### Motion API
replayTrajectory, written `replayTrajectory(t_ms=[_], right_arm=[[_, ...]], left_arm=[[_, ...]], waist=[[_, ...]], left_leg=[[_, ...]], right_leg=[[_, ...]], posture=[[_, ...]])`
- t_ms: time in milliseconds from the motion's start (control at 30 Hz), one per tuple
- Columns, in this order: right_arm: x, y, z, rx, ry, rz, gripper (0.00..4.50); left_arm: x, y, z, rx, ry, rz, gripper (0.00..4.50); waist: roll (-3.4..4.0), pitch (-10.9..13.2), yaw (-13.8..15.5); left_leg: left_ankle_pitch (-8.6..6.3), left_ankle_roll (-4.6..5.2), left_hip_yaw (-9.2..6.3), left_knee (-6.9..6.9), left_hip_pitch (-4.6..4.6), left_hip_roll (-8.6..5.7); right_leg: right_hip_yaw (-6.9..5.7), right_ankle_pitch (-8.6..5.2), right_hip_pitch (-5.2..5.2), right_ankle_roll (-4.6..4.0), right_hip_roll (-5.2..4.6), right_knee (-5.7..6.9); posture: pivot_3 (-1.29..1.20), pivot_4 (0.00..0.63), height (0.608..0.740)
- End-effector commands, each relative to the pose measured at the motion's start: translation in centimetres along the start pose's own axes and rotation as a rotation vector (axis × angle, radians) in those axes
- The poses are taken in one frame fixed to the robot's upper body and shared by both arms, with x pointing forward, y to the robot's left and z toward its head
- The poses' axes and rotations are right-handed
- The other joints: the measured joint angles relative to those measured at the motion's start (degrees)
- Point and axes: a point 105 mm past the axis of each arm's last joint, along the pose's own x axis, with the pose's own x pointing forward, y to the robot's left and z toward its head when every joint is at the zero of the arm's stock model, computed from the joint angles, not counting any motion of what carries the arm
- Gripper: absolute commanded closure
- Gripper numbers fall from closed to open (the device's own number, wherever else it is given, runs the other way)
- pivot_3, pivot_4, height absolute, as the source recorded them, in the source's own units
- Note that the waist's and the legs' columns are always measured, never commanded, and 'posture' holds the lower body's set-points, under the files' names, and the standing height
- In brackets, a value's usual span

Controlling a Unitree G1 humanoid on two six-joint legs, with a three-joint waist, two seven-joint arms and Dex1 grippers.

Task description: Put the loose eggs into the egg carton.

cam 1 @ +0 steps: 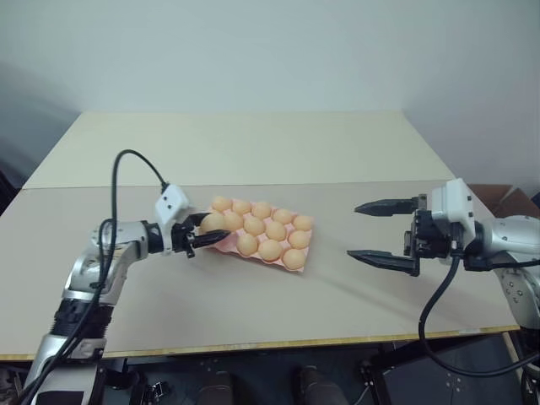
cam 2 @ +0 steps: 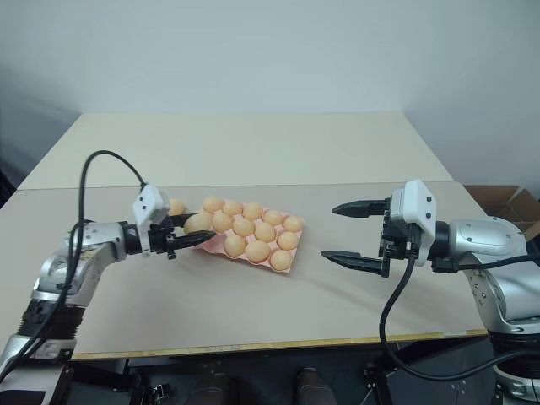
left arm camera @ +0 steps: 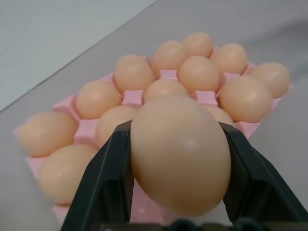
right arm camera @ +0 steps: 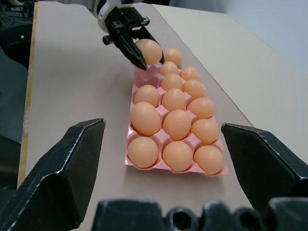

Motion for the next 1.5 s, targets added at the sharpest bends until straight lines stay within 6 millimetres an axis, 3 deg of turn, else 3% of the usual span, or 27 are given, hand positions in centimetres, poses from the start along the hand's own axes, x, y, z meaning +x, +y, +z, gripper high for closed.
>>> replayTrajectory(t_ms=[33,167,267,400,600,900,1033,1267,1400,1500], right_arm=[[-0.6,0.0,1.4,-0.050,-0.019,-0.029,0.00],[-0.8,0.1,1.2,-0.044,-0.012,-0.040,0.00],[-0.8,0.1,1.1,-0.041,-0.012,-0.044,0.00],[-0.8,0.0,0.9,-0.037,-0.009,-0.050,0.00],[-1.0,-0.4,0.4,-0.022,-0.005,-0.065,0.00],[-2.2,-0.4,-0.3,0.028,0.047,-0.076,0.00],[-2.3,-0.4,-0.2,0.036,0.045,-0.077,0.00],[-2.3,-0.5,-0.2,0.036,0.047,-0.066,0.00],[-2.3,-0.5,-0.3,0.033,0.047,-0.062,0.00],[-2.0,-0.5,-0.2,0.029,0.042,-0.057,0.00]], left_arm=[[-0.1,0.6,1.0,0.023,-0.007,0.000,1.24],[-0.4,0.7,1.3,0.048,-0.015,-0.005,0.04],[-1.5,1.2,2.3,0.078,-0.056,0.032,0.04],[-5.0,1.9,3.3,0.083,-0.105,0.071,0.04],[-12.0,1.0,2.3,0.086,-0.117,0.115,0.04],[-18.5,-0.1,1.0,0.034,-0.027,0.288,0.04],[-18.8,-0.7,0.8,0.006,-0.048,0.319,0.04],[-17.7,-1.0,0.7,-0.018,-0.068,0.307,0.04],[-16.0,0.6,0.4,-0.033,-0.066,0.334,0.04],[-14.1,3.0,-0.1,-0.039,-0.056,0.413,0.04]], waist=[[0.00,0.0,-0.2],[0.00,0.0,-0.3],[0.00,0.0,-0.4],[0.00,0.0,-0.7],[0.00,0.0,-0.9],[0.01,0.0,0.0],[0.01,0.0,0.1],[0.01,0.0,0.1],[0.01,0.0,0.4],[0.00,0.0,0.7]], left_leg=[[0.00,0.00,-0.01,0.00,0.01,0.00],[0.00,0.00,-0.01,0.00,0.01,-0.01],[0.00,0.00,0.00,0.00,0.00,-0.01],[0.00,0.00,-0.01,0.00,0.03,0.02],[-0.01,0.01,0.03,-0.01,0.06,0.06],[-0.01,-0.01,0.06,-0.01,0.03,0.08],[-0.01,-0.01,0.07,-0.01,0.05,0.09],[-0.01,-0.01,0.09,-0.01,0.04,0.09],[-0.01,-0.01,0.09,-0.01,0.06,0.08],[-0.01,-0.01,0.09,-0.01,0.06,0.07]], right_leg=[[-0.01,0.00,0.01,0.00,0.00,0.01],[0.00,0.00,0.02,0.01,-0.02,-0.01],[0.00,0.00,0.01,0.02,-0.02,-0.02],[0.00,0.00,0.00,0.01,0.00,0.00],[0.01,-0.01,0.00,0.00,-0.02,-0.01],[-0.06,-0.24,-0.04,-0.37,-0.11,-0.09],[-0.06,-0.24,-0.03,-0.37,-0.10,-0.07],[-0.05,-0.24,-0.04,-0.37,-0.09,-0.08],[-0.04,-0.24,-0.03,-0.37,-0.08,-0.05],[-0.04,-0.23,-0.01,-0.36,-0.07,-0.06]], posture=[[0.00,0.150,0.740],[0.00,0.150,0.740],[0.00,0.150,0.740],[0.00,0.150,0.740],[0.00,0.150,0.740],[0.00,0.150,0.740],[0.00,0.150,0.740],[0.00,0.150,0.740],[0.00,0.150,0.740],[0.00,0.150,0.740]])
